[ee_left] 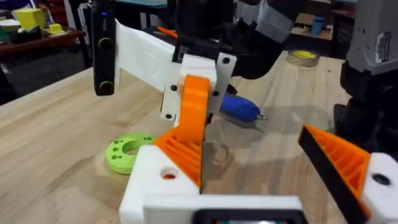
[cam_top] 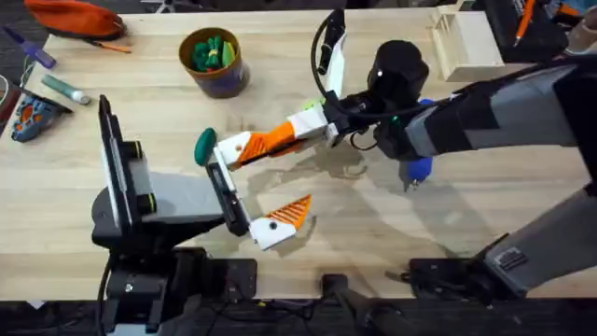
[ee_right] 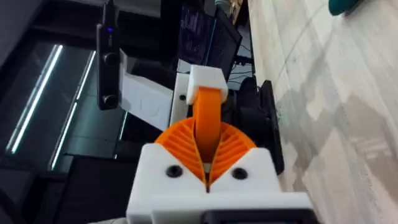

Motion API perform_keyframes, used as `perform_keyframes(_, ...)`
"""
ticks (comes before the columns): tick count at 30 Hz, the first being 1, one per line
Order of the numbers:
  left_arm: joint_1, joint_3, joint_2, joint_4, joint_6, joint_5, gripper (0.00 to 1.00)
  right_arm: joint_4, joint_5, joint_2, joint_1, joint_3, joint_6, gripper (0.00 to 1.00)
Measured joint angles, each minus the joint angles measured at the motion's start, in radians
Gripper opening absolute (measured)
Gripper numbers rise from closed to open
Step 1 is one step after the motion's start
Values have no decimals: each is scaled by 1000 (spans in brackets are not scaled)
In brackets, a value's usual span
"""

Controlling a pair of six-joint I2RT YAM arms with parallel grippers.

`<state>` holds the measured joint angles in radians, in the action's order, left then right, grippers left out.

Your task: Pick up the gripper from the table and insert it into the empty holder that is missing its gripper. Then pick up a screw, insert it into the mounting hole, and use the screwdriver to tighten it. Finally, clean up the table by picking up the vegetable and placing it into the bucket.

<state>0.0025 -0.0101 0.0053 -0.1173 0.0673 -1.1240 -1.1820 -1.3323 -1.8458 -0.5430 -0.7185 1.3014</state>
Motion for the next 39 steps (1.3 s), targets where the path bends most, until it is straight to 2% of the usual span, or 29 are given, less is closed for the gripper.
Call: perform_keyframes(39, 0, 0, 0, 2, 0, 18, 986, -9, 60, 0, -24, -1, 0, 9)
